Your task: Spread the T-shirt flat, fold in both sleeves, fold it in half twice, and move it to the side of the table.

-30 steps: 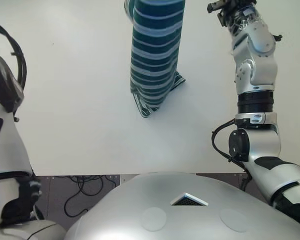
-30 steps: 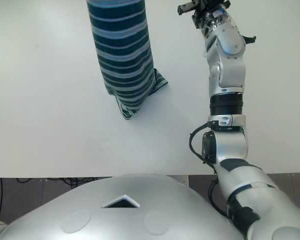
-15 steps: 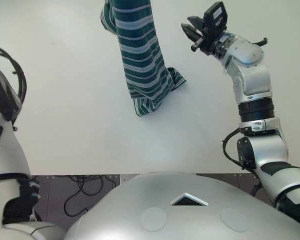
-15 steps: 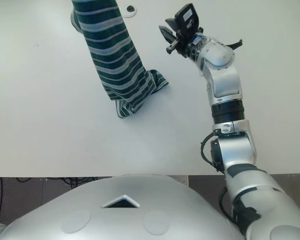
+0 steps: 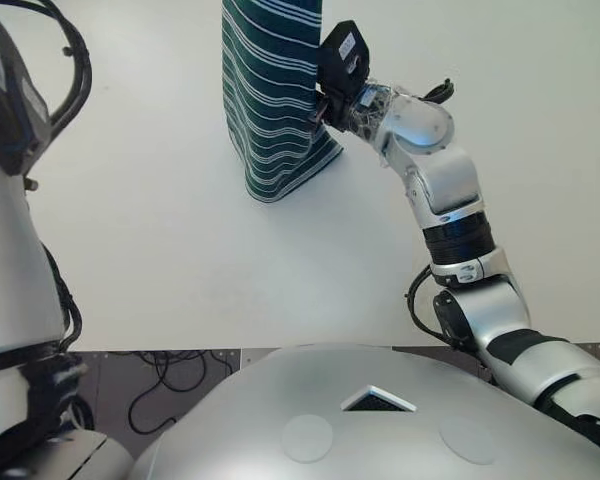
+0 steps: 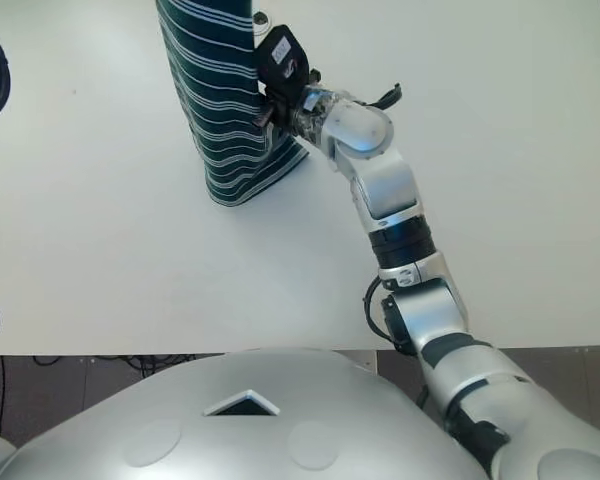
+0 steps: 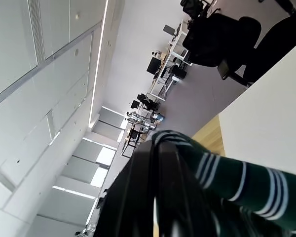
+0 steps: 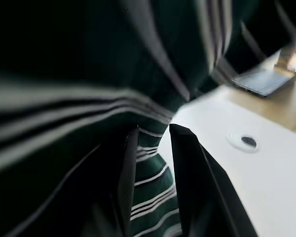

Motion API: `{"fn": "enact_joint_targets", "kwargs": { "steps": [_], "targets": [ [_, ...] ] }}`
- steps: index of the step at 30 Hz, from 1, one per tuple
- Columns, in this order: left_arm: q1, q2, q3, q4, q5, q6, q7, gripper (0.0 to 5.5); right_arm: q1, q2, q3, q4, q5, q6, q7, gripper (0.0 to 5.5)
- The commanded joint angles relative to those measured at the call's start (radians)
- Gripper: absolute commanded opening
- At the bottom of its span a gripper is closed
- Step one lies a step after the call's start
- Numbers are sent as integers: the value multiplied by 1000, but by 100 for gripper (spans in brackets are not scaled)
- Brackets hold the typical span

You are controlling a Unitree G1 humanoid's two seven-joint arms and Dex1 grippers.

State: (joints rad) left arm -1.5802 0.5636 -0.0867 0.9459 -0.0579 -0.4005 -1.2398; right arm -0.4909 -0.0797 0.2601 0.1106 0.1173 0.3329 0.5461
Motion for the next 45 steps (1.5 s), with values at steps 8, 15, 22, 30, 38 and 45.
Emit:
{"fn": "enact_joint_targets", "kwargs": {
  "steps": [8,15,22,30,38,45],
  "targets": [
    [-100,-20,-1,157,79,-102,83,0,-55,52,10,-213,36,216,-63,117],
    [-82,-7,17,143,67,-109,63,0,-68,61,-53,-280,117,302,-72,117],
    [18,15,30,-9,11,-80,-21,0,-127,-130,-369,-475,473,552,47,197],
    [164,40,29,-241,-27,6,-19,0,-184,-320,-486,-493,667,681,77,333],
    [233,58,27,-389,-60,78,-21,0,-174,-385,-372,-235,516,512,163,337],
    [276,69,21,-457,-67,107,-15,0,-175,-389,-340,-163,525,490,255,271]
  ]
}}
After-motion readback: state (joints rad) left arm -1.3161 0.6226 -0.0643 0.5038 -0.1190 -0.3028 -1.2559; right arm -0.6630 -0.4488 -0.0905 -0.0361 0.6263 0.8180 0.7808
